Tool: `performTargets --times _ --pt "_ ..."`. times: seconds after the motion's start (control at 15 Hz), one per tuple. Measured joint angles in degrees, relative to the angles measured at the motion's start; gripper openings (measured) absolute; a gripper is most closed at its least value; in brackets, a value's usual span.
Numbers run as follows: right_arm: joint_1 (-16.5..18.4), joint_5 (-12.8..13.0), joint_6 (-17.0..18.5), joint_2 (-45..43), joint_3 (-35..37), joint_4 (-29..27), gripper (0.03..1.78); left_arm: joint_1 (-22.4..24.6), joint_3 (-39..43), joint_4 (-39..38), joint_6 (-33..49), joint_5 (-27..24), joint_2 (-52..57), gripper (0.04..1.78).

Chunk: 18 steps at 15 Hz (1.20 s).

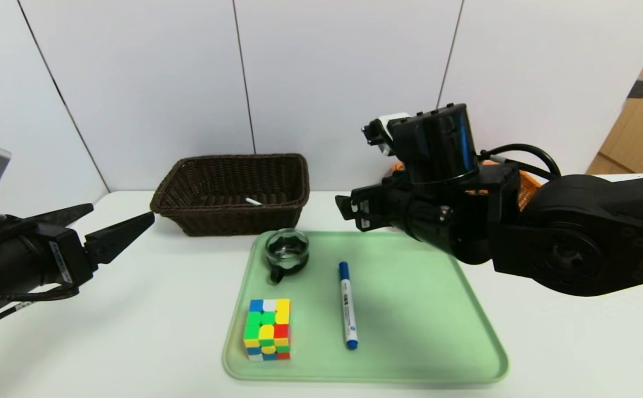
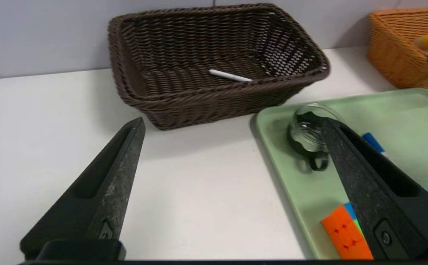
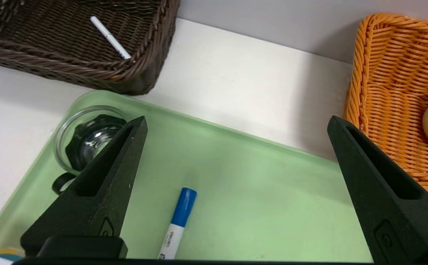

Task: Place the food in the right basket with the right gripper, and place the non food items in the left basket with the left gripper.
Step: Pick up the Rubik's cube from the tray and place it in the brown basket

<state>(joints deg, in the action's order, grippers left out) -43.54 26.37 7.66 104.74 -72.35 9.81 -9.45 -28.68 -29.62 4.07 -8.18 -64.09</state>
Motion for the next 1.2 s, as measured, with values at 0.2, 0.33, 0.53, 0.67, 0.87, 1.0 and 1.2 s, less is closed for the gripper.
performTargets --times 0.2,0.33,0.53,0.67,0.87,1.0,1.2 --pt "0.5 1.0 0.9 -2.2 2.3 0.4 1.69 -7.9 1.3 -0.2 3.4 0.1 0.3 1.69" --pt "1.6 2.0 0.7 -4.7 4.2 1.3 1.69 -10.5 2.9 -2.4 3.8 0.3 -0.5 1.69" --pt "6.7 2.2 -2.0 -11.0 9.8 3.9 1.69 -12.6 5.4 -10.0 3.9 1.2 -3.7 1.69" --pt "11.3 2.0 -6.1 -16.3 15.0 7.4 1.69 -14.2 6.0 -13.8 3.9 2.7 -6.3 1.69" --pt "17.2 1.3 -12.2 -24.7 23.6 13.0 1.69 -15.9 6.2 -17.0 3.9 3.8 -10.1 1.69" --pt "20.1 -0.7 -13.7 -30.6 28.8 14.0 1.69 -17.5 6.5 -17.8 4.0 3.9 -11.8 1.69" --pt "23.6 -4.4 -14.3 -38.0 35.4 14.1 1.69 -21.2 8.9 -18.7 3.7 3.8 -13.2 1.69"
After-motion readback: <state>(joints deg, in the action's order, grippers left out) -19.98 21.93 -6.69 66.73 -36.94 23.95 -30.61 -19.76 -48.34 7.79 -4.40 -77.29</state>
